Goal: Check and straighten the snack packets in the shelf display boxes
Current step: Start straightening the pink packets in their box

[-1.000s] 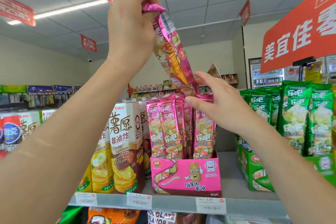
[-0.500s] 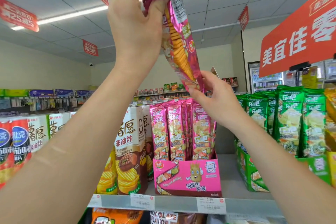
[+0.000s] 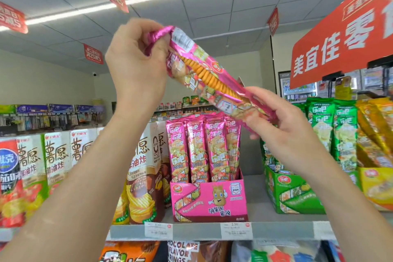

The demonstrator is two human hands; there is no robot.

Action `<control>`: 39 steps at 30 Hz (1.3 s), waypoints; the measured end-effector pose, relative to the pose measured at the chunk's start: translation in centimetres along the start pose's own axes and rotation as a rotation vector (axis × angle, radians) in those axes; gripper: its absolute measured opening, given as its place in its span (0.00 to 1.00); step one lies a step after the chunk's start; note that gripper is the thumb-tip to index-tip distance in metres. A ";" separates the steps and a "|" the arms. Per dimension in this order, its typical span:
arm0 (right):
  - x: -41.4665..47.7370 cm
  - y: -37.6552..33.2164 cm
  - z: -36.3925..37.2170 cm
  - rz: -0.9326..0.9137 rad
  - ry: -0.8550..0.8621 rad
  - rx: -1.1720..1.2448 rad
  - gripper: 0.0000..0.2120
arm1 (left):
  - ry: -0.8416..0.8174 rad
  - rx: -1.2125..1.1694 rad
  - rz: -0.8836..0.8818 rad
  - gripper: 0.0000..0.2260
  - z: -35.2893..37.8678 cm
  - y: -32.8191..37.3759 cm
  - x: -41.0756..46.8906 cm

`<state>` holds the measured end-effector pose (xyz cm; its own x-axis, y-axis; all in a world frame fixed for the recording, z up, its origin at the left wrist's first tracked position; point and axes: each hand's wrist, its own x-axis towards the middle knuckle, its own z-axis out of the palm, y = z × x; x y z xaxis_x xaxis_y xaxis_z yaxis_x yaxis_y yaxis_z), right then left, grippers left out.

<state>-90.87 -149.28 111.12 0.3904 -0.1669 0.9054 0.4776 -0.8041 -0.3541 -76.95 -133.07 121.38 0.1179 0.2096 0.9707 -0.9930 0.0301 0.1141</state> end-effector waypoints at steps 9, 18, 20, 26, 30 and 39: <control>-8.3 -2.0 -2.1 0.233 -0.004 0.142 0.18 | -0.261 0.095 -0.226 0.05 -1.4 0.7 -8.7; -12.6 -2.2 -3.9 0.446 0.050 0.201 0.13 | -0.438 -0.434 -0.714 0.16 -2.2 1.4 -14.6; -13.4 -2.2 -4.4 0.462 0.062 0.213 0.14 | -0.363 -0.494 -0.797 0.27 -2.5 1.9 -16.4; -15.3 -2.3 -5.4 0.431 -0.042 0.177 0.22 | -0.352 -0.849 -1.170 0.56 -1.7 5.0 -22.5; -15.7 -2.0 -6.3 0.395 -0.173 0.057 0.21 | -0.229 -0.937 -1.200 0.29 -1.6 5.9 -24.1; -16.0 -1.4 -7.4 0.309 -0.154 -0.079 0.22 | -0.496 -1.121 -0.890 0.18 -1.8 6.7 -26.2</control>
<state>-103.62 -149.65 98.82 0.6242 -0.3263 0.7099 0.2577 -0.7718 -0.5814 -86.68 -136.57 96.34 0.4188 -0.6111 0.6717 -0.0573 0.7204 0.6912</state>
